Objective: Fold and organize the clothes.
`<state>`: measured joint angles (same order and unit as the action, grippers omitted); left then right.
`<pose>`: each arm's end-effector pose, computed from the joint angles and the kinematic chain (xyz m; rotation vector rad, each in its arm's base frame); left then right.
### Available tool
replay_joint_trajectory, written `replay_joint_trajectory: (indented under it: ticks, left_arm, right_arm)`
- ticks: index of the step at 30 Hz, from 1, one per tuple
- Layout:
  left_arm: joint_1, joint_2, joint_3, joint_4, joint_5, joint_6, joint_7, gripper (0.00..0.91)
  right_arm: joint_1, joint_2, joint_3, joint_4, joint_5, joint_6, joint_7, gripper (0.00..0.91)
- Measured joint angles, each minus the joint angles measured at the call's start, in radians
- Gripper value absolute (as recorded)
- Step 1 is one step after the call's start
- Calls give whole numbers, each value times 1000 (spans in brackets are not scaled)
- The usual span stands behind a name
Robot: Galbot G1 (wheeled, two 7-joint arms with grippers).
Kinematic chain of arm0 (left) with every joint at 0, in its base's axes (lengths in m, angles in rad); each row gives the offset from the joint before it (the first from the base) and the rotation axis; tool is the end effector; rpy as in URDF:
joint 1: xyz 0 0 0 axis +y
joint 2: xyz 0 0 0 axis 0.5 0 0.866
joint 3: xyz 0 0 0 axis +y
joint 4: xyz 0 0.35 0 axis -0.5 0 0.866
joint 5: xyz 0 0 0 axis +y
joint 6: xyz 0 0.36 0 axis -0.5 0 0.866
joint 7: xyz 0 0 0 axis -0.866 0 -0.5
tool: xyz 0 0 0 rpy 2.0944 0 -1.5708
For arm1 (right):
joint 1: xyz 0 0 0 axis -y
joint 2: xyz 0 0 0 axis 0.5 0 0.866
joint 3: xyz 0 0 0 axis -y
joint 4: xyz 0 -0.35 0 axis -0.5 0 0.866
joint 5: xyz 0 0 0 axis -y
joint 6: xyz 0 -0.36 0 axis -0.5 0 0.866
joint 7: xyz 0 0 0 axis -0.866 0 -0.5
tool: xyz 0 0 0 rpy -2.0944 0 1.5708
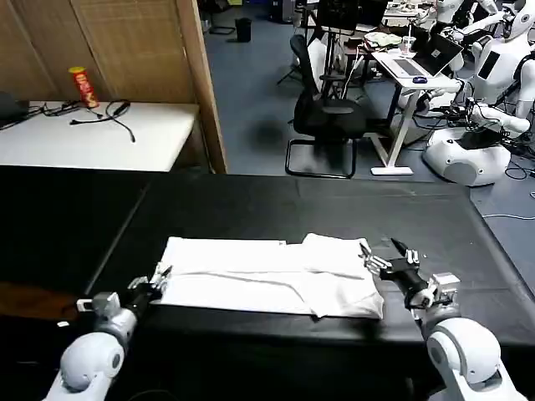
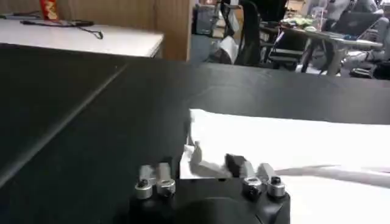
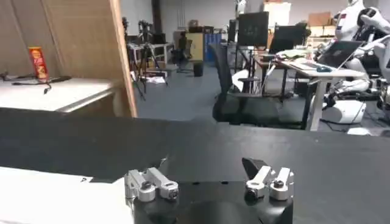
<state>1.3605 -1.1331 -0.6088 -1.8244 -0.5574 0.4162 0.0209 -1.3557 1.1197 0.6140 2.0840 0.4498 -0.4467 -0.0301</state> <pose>0.2617 0.1369 -0.3188 -0.0992 -2.6715 0.1514 0.2540 -0.1010 -0.2316 0.2472 -2.8767 0.0439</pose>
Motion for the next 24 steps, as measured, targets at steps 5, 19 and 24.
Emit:
replay_joint_trajectory:
  ticks: [5, 19, 24]
  left_arm:
    - [-13, 11, 0, 7, -35, 28, 8, 0]
    - [33, 176, -97, 30, 303, -108, 26, 0]
    - [46, 269, -142, 43, 328, -124, 20, 0]
  right_arm:
    - [-4, 3, -2, 3, -8, 3, -6, 878]
    - [-14, 13, 7, 4, -6, 9, -3, 878]
    - [-22, 25, 0, 3, -18, 14, -3, 878]
